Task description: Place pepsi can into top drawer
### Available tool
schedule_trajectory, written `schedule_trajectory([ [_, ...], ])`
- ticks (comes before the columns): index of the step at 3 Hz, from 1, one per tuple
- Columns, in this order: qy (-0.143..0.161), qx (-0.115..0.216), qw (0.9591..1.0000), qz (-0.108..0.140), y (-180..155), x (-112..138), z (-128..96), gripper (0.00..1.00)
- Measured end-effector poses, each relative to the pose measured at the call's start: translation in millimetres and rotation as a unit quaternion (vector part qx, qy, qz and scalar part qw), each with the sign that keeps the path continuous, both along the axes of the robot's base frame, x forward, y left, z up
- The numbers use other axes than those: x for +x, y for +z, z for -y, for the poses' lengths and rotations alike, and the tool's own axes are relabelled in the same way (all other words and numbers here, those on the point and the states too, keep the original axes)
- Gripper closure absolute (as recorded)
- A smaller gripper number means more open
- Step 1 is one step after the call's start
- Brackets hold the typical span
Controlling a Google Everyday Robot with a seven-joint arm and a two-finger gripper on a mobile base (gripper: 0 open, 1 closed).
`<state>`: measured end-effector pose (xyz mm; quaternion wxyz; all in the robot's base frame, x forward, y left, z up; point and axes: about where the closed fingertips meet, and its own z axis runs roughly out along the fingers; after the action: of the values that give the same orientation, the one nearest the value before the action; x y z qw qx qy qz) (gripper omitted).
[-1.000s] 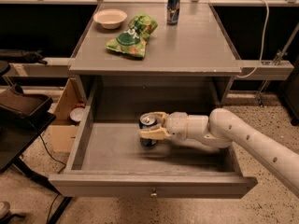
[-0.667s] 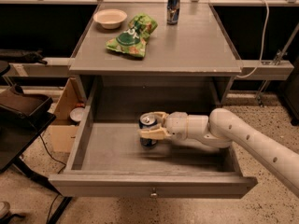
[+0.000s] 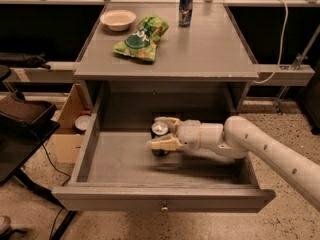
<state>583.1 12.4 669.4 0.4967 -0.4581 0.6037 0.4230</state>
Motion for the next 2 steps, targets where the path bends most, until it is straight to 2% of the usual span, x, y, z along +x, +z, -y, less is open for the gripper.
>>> schedule_trajectory([
  [1,-0.005,0.012,0.9999,0.007,11,1,7,0.00],
  [2,-0.019,0.026,0.9994,0.016,38,5,26,0.00],
])
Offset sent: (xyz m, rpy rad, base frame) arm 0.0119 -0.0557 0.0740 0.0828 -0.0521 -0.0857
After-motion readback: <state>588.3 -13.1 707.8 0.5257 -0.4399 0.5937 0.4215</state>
